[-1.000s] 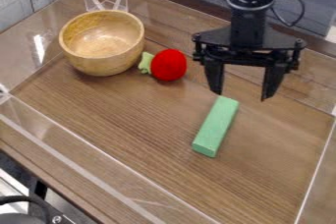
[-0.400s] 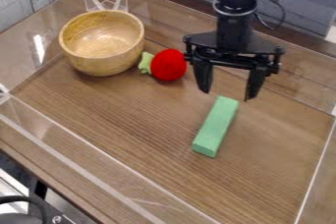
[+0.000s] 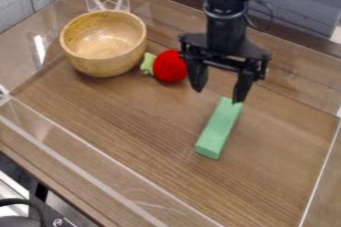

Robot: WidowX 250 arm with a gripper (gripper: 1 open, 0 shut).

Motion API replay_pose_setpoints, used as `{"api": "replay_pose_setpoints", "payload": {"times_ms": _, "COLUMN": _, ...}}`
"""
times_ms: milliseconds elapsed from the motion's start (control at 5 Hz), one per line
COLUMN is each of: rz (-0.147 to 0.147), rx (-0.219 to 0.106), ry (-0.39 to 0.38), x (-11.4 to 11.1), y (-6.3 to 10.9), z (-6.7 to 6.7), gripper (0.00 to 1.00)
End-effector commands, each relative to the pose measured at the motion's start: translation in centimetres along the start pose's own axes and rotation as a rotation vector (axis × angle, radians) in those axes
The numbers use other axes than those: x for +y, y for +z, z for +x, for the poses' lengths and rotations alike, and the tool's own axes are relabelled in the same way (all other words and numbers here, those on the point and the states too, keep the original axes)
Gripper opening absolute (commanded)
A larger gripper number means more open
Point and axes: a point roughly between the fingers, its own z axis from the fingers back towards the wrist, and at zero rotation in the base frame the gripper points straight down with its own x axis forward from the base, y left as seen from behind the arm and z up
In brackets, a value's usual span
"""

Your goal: Move the red object to the left side of the table

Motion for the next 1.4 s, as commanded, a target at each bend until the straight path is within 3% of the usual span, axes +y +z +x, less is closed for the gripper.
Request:
{"api": "replay_pose_setpoints", "payload": {"times_ms": 0, "rz": -0.002, "rx": -0.016, "ry": -0.167, "x": 1.5, "y": 0.9, "z": 0.6, "gripper": 1.00}}
{"api": "replay_pose_setpoints", "payload": {"times_ms": 200, "rz": 0.007, "rx": -0.001, "ry": -0.394, "x": 3.2, "y": 1.2, "z": 0.9, "gripper": 1.00}}
{"api": "replay_pose_setpoints", "payload": {"times_ms": 400, "rz": 0.031, "rx": -0.002, "ry": -0.544, "x": 5.1, "y": 1.2, "z": 2.5, "gripper": 1.00}}
{"api": "replay_pose_setpoints", "payload": {"times_ms": 600, "rz": 0.031, "rx": 0.004, "ry": -0.682, "x": 6.4, "y": 1.0, "z": 3.7, "gripper": 1.00}}
{"api": "replay_pose_setpoints", "payload": {"times_ms": 800, "rz": 0.017, "rx": 0.023, "ry": -0.887, "x": 6.8, "y": 0.6, "z": 4.6, "gripper": 1.00}}
{"api": "replay_pose_setpoints", "payload": {"times_ms": 1000, "rz": 0.001, "rx": 0.042, "ry": -1.039, "x": 6.8, "y": 0.0, "z": 5.3, "gripper": 1.00}}
{"api": "replay_pose_setpoints", "payload": {"times_ms": 1200, "rz": -0.008, "rx": 0.053, "ry": -1.091, "x": 6.8, "y": -1.2, "z": 5.5, "gripper": 1.00}}
